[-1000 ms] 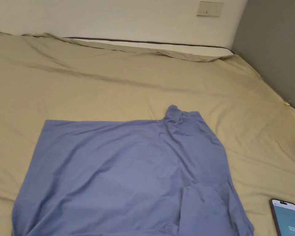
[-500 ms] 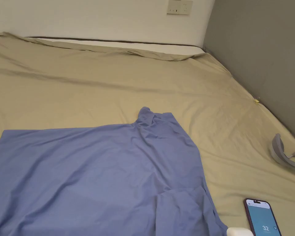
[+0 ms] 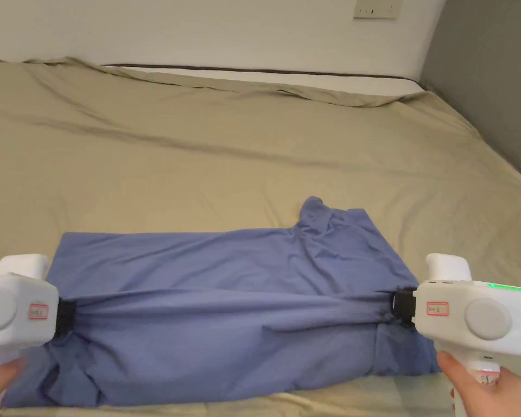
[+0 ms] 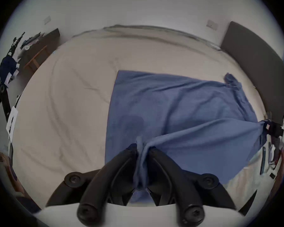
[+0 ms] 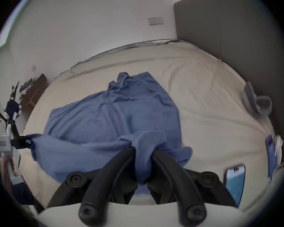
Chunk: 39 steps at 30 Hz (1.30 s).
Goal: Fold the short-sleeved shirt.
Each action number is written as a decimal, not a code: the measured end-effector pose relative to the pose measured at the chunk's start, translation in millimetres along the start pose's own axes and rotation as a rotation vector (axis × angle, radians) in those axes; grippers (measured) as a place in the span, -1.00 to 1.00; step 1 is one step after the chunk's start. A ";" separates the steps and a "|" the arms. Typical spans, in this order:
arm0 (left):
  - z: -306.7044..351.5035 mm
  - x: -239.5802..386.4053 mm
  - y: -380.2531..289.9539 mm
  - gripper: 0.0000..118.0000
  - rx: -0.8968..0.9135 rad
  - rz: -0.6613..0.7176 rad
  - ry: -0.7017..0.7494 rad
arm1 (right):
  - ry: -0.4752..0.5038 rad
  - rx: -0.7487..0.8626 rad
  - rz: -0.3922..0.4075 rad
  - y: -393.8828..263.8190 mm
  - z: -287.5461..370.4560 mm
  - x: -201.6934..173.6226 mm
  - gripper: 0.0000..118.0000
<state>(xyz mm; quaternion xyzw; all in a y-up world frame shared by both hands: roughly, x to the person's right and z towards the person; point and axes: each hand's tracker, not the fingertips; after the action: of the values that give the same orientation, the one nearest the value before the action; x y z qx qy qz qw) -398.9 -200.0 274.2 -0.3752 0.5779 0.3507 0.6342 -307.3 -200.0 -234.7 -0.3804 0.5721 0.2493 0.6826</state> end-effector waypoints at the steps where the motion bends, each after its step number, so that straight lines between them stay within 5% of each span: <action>1: -16.5 -4.4 7.8 -0.84 -0.035 0.003 0.008 | -0.014 -0.026 0.018 3.0 -13.2 -2.5 -0.83; 6: -38.6 -14.1 -4.0 -0.84 -0.095 0.039 -0.010 | -0.036 -0.079 0.078 -10.3 -45.1 -7.7 -0.74; 7: -35.8 -16.3 -3.8 -0.79 -0.075 0.048 -0.021 | -0.029 -0.072 0.074 -13.5 -45.8 -6.1 -0.34; 8: -33.8 -18.7 -4.1 -0.39 -0.066 0.060 -0.028 | -0.047 -0.057 0.073 -19.4 -36.3 -11.1 0.33; 9: -30.8 -20.4 -6.5 0.57 -0.070 0.075 -0.028 | -0.049 -0.058 0.069 -21.6 -36.8 -10.9 1.00; 10: -31.4 -22.0 -6.7 0.85 -0.091 0.084 -0.034 | -0.047 -0.089 0.065 -23.4 -38.9 -9.6 0.99; 13: -17.0 -34.4 -15.1 0.80 -0.066 0.048 -0.019 | 0.018 -0.065 0.052 -32.7 -11.9 -14.6 0.97; 14: -0.7 -41.3 -22.2 0.70 -0.034 0.061 -0.031 | 0.028 -0.034 0.063 -38.4 5.8 -17.4 0.98; 15: 18.7 -48.3 -31.9 0.18 0.007 0.102 -0.091 | 0.032 0.009 0.072 -45.3 26.7 -20.4 0.92; 16: 41.3 -56.2 -45.2 -0.51 0.057 0.141 -0.145 | 0.054 0.044 0.073 -47.6 39.3 -12.0 0.66; 17: 88.1 -45.2 -69.0 -0.99 0.118 0.191 -0.184 | 0.097 0.085 0.073 -58.8 63.5 -12.2 0.03; 18: 110.1 -47.4 -88.5 -1.00 0.186 0.260 -0.182 | 0.141 0.121 0.080 -71.5 85.9 -13.6 -0.96; 24: 184.2 -18.5 -179.5 -1.00 0.202 0.214 -0.076 | 0.144 0.199 0.128 -147.7 181.3 -35.9 -0.96; 32: 123.2 3.6 -138.6 -1.00 0.181 -0.014 0.057 | 0.163 0.201 0.102 -175.9 212.5 -35.6 -0.96; 33: 106.0 -8.4 -127.5 -0.75 0.185 -0.014 0.050 | 0.166 0.199 0.097 -176.4 213.0 -34.9 -0.96; 35: 75.6 -14.4 -104.9 0.68 0.156 0.015 0.009 | 0.163 0.192 0.087 -177.4 211.6 -34.2 -0.96; 39: 21.0 -21.2 -73.1 0.73 0.033 -0.007 0.044 | 0.135 0.155 0.071 -176.6 199.0 -28.3 -0.96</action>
<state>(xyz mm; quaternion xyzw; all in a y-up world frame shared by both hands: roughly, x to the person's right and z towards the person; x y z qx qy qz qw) -326.7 -216.2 301.6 -0.3744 0.5962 0.3307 0.6284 -58.9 -140.8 -154.7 -0.3216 0.6474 0.2021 0.6607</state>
